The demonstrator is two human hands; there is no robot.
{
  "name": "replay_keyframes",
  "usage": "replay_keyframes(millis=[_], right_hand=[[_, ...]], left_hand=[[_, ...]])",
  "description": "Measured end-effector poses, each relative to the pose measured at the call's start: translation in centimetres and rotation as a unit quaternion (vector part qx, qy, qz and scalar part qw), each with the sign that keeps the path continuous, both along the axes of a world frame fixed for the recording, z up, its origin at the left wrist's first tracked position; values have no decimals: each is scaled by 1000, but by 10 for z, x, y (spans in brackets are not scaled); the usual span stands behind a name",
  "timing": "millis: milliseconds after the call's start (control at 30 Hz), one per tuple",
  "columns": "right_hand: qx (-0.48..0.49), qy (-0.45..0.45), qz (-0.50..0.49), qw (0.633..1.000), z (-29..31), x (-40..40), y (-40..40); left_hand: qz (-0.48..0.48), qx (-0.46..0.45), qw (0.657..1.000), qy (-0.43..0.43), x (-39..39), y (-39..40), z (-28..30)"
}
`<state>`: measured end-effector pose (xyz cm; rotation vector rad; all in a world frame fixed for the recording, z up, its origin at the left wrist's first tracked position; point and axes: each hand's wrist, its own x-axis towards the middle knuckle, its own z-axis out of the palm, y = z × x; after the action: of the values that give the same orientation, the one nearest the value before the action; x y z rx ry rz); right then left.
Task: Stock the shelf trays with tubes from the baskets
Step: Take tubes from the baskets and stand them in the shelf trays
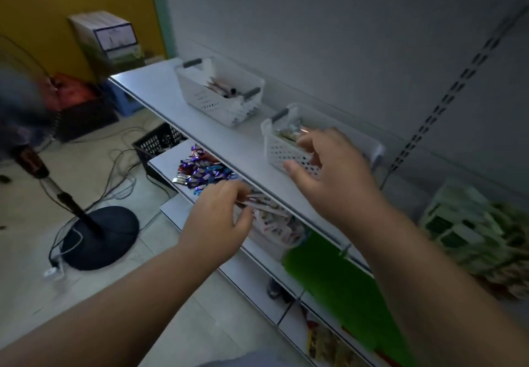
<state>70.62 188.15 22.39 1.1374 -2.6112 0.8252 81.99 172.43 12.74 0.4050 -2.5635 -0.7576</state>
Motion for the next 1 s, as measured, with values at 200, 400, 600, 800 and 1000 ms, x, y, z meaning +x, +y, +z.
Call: replay_keyframes(millis=[200,400,600,800,1000], right_hand=[[-5,2,-20,1000,22,-31,-73],[-11,11,-8,1000,10,-93,-147],[18,4,26,999,8,-144,-233],[53,-22,-1,998,-10,-196,-307],[178,-111,-75,975,-38,-240,-378]], left_hand=[[-11,-8,1000,-10,-25,-86,17],[14,2,1000,-7,-80,-151,15],[-3,20,999,-40,-112,-224,36],[-32,37,999,-3,-159,-299,36],[-126,14,991,36,-217,-387,42]])
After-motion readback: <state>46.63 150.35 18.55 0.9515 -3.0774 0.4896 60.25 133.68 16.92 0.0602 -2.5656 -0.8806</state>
